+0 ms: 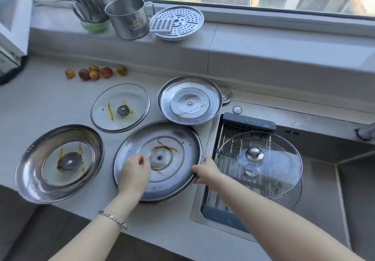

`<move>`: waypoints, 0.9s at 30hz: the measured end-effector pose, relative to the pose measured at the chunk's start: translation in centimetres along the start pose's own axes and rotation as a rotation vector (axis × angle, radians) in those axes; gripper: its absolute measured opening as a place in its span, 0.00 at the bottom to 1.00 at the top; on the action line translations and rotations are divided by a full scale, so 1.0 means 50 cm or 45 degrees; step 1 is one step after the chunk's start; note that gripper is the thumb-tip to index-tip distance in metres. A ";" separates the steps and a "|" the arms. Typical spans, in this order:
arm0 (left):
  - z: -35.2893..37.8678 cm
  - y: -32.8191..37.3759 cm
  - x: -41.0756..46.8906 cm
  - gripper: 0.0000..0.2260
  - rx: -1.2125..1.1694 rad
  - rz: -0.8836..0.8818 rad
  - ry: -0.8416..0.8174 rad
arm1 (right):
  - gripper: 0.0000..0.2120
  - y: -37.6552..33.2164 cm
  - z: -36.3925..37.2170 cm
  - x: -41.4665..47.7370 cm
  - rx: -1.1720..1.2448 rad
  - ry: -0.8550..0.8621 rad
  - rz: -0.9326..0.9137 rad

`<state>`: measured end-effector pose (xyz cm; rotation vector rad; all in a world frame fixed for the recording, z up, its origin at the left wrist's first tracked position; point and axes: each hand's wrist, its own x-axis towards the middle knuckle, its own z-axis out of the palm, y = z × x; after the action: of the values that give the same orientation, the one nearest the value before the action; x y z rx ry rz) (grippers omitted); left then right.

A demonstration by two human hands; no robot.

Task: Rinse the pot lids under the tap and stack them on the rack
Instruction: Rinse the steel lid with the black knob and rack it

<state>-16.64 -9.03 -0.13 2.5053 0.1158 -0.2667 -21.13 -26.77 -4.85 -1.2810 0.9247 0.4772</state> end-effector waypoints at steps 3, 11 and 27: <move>-0.002 -0.021 0.001 0.09 0.054 -0.054 0.021 | 0.10 0.012 -0.042 -0.018 -0.002 -0.009 -0.007; 0.034 0.017 -0.041 0.25 -0.020 -0.418 -0.211 | 0.16 0.053 -0.273 -0.098 -0.174 0.002 0.038; 0.303 0.402 -0.246 0.17 -0.934 -0.514 -0.625 | 0.11 0.104 -0.805 -0.273 -0.362 0.608 -0.343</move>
<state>-28.25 -34.44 1.93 1.6203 0.4319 -0.8274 -45.61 -61.14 2.55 -1.7979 1.0804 0.0870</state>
